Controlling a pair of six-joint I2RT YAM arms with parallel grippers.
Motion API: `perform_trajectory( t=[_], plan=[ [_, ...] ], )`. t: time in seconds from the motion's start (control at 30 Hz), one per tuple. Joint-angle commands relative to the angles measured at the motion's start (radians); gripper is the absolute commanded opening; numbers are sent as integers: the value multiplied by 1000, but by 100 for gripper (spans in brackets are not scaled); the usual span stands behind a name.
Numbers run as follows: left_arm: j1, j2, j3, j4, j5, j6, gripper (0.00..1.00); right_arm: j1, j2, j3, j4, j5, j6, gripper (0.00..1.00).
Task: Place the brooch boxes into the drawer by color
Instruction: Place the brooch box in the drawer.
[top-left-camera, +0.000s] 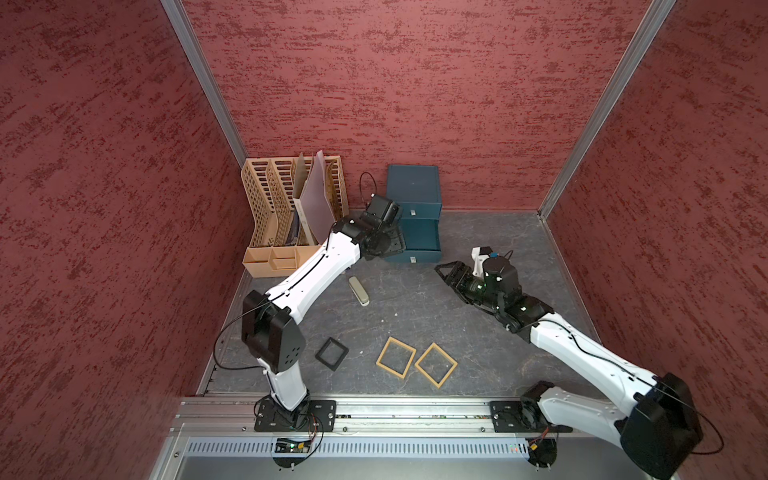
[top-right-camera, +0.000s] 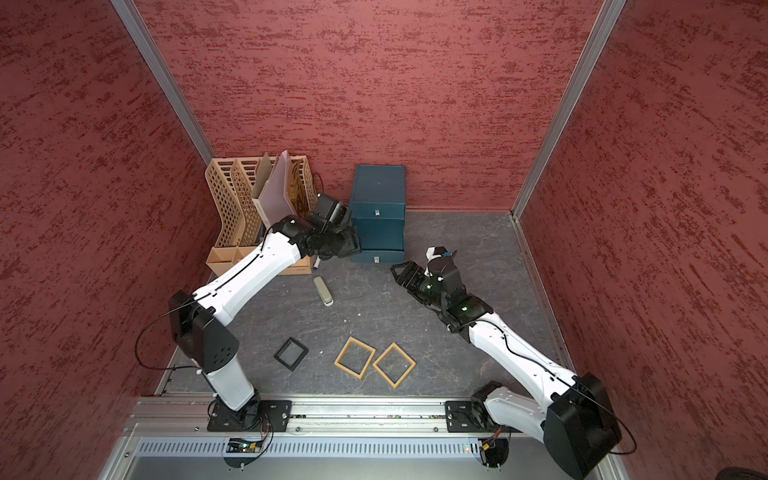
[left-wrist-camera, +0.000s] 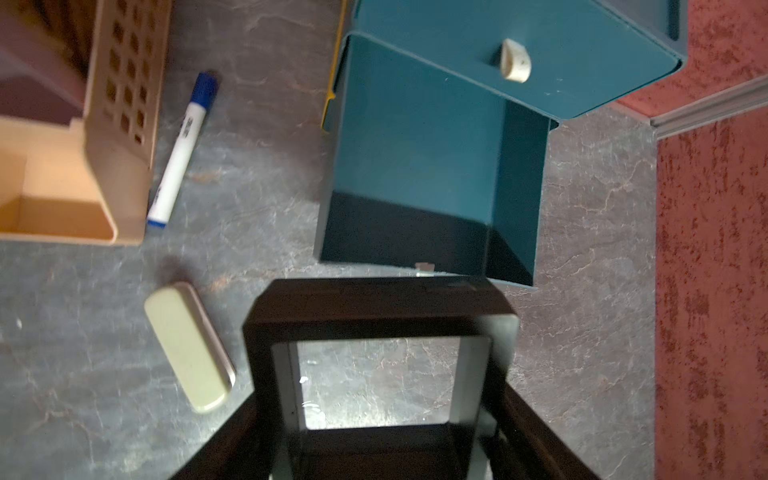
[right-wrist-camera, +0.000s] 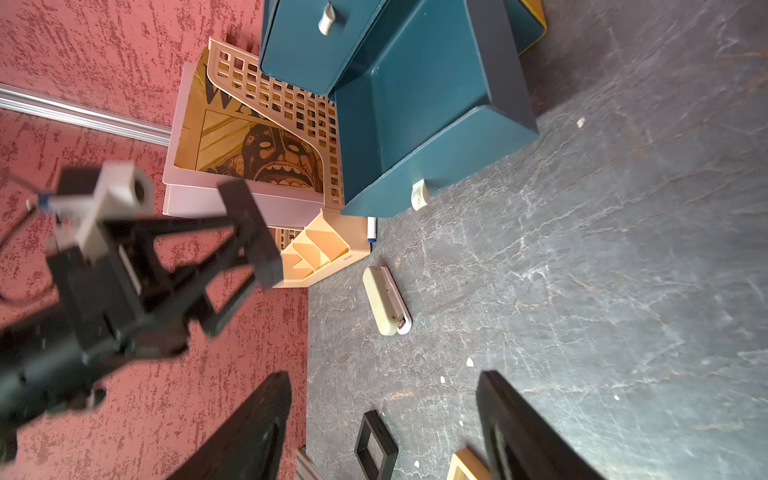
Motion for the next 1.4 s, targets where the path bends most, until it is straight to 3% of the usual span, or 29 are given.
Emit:
perform_trajectory(
  t=[0.0, 0.33, 0.73, 0.87, 1.27, 1.37],
  plan=[
    [11, 106, 140, -47, 74, 211, 58, 6, -22, 5, -30, 31, -27, 76],
    [45, 335, 422, -115, 90, 272, 55, 6, -27, 17, -42, 31, -33, 76],
    [28, 446, 510, -143, 41, 250, 56, 6, -30, 12, -39, 30, -30, 76],
    [22, 493, 567, -201, -22, 238, 56, 6, -29, 6, -33, 29, -25, 76],
    [21, 538, 571, -206, -55, 206, 57, 5, -34, 2, -36, 32, -25, 76],
    [21, 541, 571, -211, -61, 204, 62, 6, -31, 3, -35, 31, -25, 76]
  ],
)
